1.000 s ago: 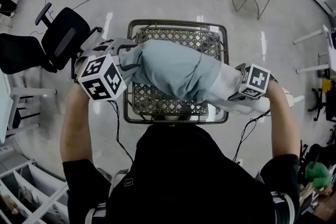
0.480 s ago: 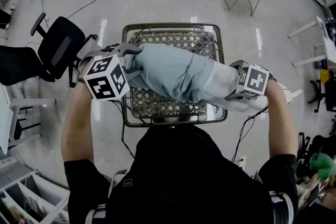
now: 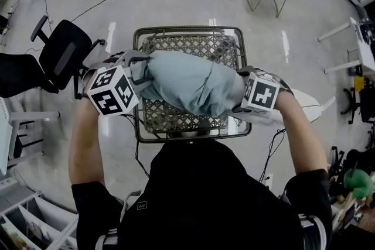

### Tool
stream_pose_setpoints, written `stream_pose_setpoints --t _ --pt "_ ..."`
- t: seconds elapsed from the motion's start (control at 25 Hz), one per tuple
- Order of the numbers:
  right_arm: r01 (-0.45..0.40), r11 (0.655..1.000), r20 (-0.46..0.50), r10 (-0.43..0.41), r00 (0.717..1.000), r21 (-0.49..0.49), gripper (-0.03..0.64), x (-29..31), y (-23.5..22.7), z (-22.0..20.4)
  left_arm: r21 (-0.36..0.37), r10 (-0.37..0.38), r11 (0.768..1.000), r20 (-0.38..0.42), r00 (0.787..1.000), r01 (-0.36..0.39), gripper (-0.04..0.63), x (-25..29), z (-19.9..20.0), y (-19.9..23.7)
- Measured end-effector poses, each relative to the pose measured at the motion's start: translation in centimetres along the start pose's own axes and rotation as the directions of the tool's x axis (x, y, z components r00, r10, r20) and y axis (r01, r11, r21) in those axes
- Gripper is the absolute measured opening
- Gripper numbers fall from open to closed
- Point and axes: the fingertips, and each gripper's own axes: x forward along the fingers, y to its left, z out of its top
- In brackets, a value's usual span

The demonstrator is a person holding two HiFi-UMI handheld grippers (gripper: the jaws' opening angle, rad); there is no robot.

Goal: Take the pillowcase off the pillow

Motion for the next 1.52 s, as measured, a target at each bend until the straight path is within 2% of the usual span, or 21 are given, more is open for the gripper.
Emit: stream_pose_setpoints --t 0.08,0.2,0.28,0.36,0.44,0.48,0.6,0.68,0.8,0.92,1.04,1.4,1.52 --pt "-0.006 1.000 0.003 0.006 1.000 0.024 0.543 0.9 -0.1 0.0 -0.014 0.011 1.000 -0.009 1.000 -0.011 0.262 0.7 -0.8 0.1" --pt "0.001 0.999 -0.004 -0.001 1.000 0.038 0.543 1.6 -0.3 -0.3 -0.049 -0.008 0.999 -0.017 1.000 0.007 0.282 2.0 -1.6 0.0" --pt "0.011 0.999 -0.017 -0.011 1.000 0.031 0.536 2.1 -0.3 -0.4 -0.073 -0.015 0.997 -0.061 0.998 0.011 0.309 3.2 -3.1 0.2" --pt "0.012 1.000 -0.024 -0.011 1.000 0.019 0.502 2.4 -0.1 -0.4 -0.098 -0.018 0.995 -0.094 0.995 0.009 0.318 4.3 -4.5 0.5" --pt "0.004 1.000 -0.025 -0.004 1.000 0.008 0.463 2.6 0.1 -0.4 -0.137 -0.048 0.990 -0.056 0.997 0.040 0.316 5.1 -4.4 0.3" --pt "0.000 1.000 -0.026 0.001 1.000 0.005 0.445 2.6 0.1 -0.4 -0.146 -0.070 0.987 -0.032 0.997 0.065 0.309 5.3 -4.0 0.0" --pt "-0.026 1.000 -0.024 0.026 0.999 0.007 0.385 2.2 0.2 -0.2 -0.111 -0.107 0.989 -0.040 0.993 0.102 0.091 5.5 -3.3 -0.8" --pt "-0.058 0.998 -0.005 0.058 0.998 0.009 0.342 1.2 0.4 -0.1 -0.101 -0.099 0.991 -0.084 0.992 0.090 0.018 5.3 -3.8 -0.8" --pt "-0.104 0.995 0.023 0.104 0.994 0.005 0.280 -0.7 0.4 -0.2 -0.090 -0.079 0.994 -0.160 0.984 0.066 0.012 4.4 -5.2 -0.5" --pt "-0.121 0.993 0.020 0.122 0.992 -0.012 0.253 -1.8 0.3 -0.7 -0.061 -0.074 0.996 -0.207 0.975 0.063 0.012 3.2 -6.0 -0.5" --pt "-0.138 0.990 0.016 0.138 0.990 -0.024 0.242 -2.5 0.6 -0.9 -0.066 -0.080 0.996 -0.211 0.974 0.068 0.011 2.0 -6.9 -0.8" --pt "-0.165 0.985 0.018 0.166 0.986 -0.048 0.239 -3.6 0.5 -1.0 -0.172 -0.074 0.984 -0.212 0.974 0.037 0.008 -1.6 -12.2 -1.4" --pt "-0.177 0.983 0.018 0.178 0.984 -0.052 0.239 -3.8 0.6 -1.1 -0.183 -0.083 0.982 -0.217 0.973 0.043 0.008 -2.1 -13.2 -1.9"
